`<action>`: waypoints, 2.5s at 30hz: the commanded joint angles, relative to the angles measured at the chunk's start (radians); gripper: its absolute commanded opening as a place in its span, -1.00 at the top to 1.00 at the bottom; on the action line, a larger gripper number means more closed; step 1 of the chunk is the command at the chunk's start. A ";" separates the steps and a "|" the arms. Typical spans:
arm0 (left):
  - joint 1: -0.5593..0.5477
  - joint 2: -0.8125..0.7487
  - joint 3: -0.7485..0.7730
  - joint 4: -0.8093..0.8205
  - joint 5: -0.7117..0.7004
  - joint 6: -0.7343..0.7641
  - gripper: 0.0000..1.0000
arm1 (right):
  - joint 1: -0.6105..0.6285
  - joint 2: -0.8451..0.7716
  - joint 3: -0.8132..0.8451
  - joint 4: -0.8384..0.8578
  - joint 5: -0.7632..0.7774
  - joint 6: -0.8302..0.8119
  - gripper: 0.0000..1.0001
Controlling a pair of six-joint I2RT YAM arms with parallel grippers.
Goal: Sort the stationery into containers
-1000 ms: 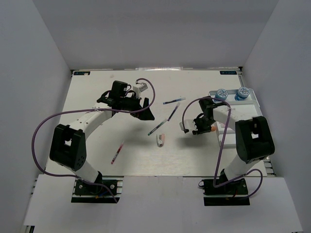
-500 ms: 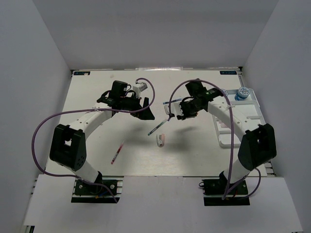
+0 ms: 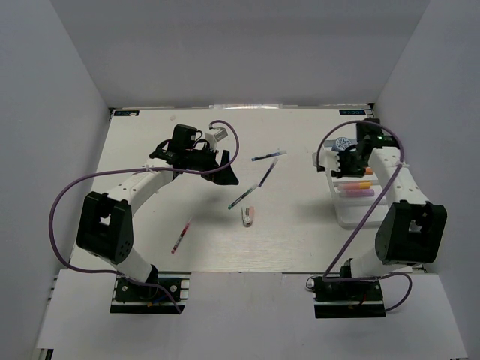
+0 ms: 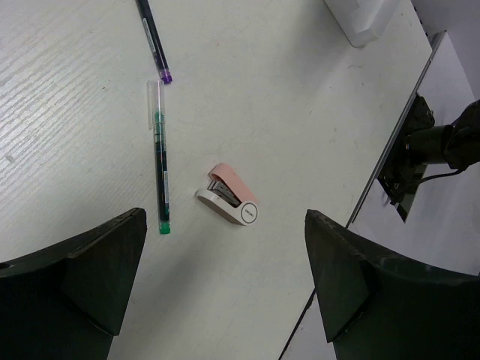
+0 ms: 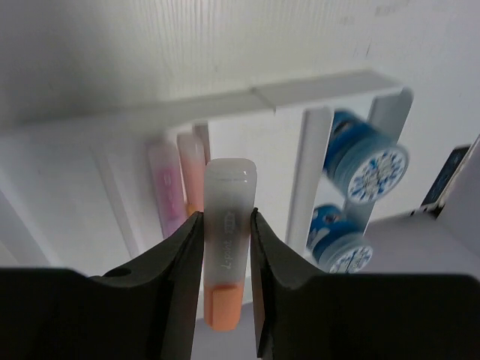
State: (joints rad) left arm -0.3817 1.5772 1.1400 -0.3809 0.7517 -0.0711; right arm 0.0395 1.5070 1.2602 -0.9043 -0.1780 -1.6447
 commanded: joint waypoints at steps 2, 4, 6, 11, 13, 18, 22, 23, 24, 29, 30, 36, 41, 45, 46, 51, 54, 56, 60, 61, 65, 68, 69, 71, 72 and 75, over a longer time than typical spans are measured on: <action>0.003 0.000 0.020 0.017 0.011 0.004 -0.91 | -0.144 0.021 -0.010 -0.025 0.021 -0.164 1.00; 0.003 0.010 0.030 0.017 0.017 0.001 -0.91 | -0.174 0.033 -0.036 -0.012 0.031 -0.202 1.00; 0.003 0.026 0.041 0.010 0.018 0.001 -0.91 | -0.190 0.045 -0.050 0.001 0.031 -0.211 1.00; 0.003 0.047 0.063 0.000 0.011 0.007 -0.91 | -0.205 0.055 -0.113 0.050 0.020 -0.219 1.00; 0.003 0.047 0.063 -0.001 0.012 0.007 -0.91 | -0.204 0.068 -0.130 0.059 0.020 -0.214 1.00; 0.003 0.041 0.053 -0.006 -0.002 0.011 -0.91 | -0.204 0.085 -0.157 0.074 0.038 -0.196 0.77; 0.003 0.035 0.040 0.002 -0.002 0.008 -0.91 | -0.202 0.061 -0.200 0.087 0.052 -0.196 0.20; 0.003 0.029 0.037 0.005 -0.005 0.005 -0.91 | -0.202 0.053 -0.211 0.097 0.049 -0.199 0.17; 0.003 0.024 0.030 0.010 -0.014 -0.001 -0.91 | -0.201 0.047 -0.219 0.099 0.046 -0.204 0.15; 0.003 -0.023 -0.017 0.025 -0.044 -0.007 -0.92 | -0.196 0.022 -0.205 0.099 0.022 -0.175 0.00; 0.003 -0.042 -0.023 0.025 -0.051 -0.006 -0.93 | -0.196 0.021 -0.193 0.094 0.015 -0.165 -0.01; -0.015 -0.141 -0.071 0.017 -0.106 0.037 -0.82 | -0.190 0.053 0.135 -0.028 -0.246 0.185 0.04; -0.062 -0.154 -0.115 -0.006 -0.247 0.068 -0.53 | -0.161 0.064 0.350 -0.071 -0.494 0.653 0.05; -0.123 -0.118 -0.120 -0.030 -0.287 0.062 -0.25 | -0.127 -0.013 0.259 0.019 -0.584 0.893 0.07; -0.156 -0.109 -0.123 -0.030 -0.302 0.047 -0.20 | -0.124 -0.042 0.207 0.042 -0.594 0.948 0.08; -0.240 -0.066 -0.120 -0.046 -0.365 -0.038 0.03 | -0.122 -0.142 0.052 0.087 -0.609 1.019 0.12; -0.275 -0.056 -0.105 -0.065 -0.415 -0.122 0.01 | -0.125 -0.217 -0.037 0.130 -0.586 1.028 0.13; -0.295 -0.048 -0.106 -0.084 -0.519 -0.220 0.05 | -0.128 -0.267 -0.071 0.148 -0.577 1.027 0.13; -0.332 0.016 -0.089 -0.133 -0.670 -0.283 0.18 | -0.128 -0.315 -0.131 0.180 -0.584 1.049 0.12; -0.344 0.048 -0.076 -0.142 -0.686 -0.294 0.21 | -0.130 -0.318 -0.131 0.179 -0.589 1.054 0.12; -0.364 0.125 -0.022 -0.148 -0.710 -0.308 0.18 | -0.127 -0.309 -0.124 0.154 -0.583 1.028 0.12; -0.364 0.161 0.024 -0.154 -0.710 -0.320 0.09 | -0.130 -0.329 -0.142 0.154 -0.568 1.010 0.12; -0.364 0.165 0.030 -0.156 -0.710 -0.328 0.06 | -0.130 -0.341 -0.160 0.156 -0.569 0.999 0.12; -0.364 0.178 0.046 -0.165 -0.707 -0.332 -0.01 | -0.128 -0.356 -0.177 0.157 -0.575 0.990 0.12; -0.364 0.178 0.050 -0.167 -0.715 -0.338 -0.02 | -0.128 -0.370 -0.189 0.157 -0.578 0.981 0.12; -0.364 0.161 0.053 -0.171 -0.723 -0.352 -0.03 | -0.130 -0.386 -0.205 0.159 -0.584 0.974 0.12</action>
State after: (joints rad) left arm -0.7418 1.7756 1.1622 -0.5396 0.0547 -0.3943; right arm -0.0849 1.1580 1.0630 -0.7597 -0.7395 -0.6476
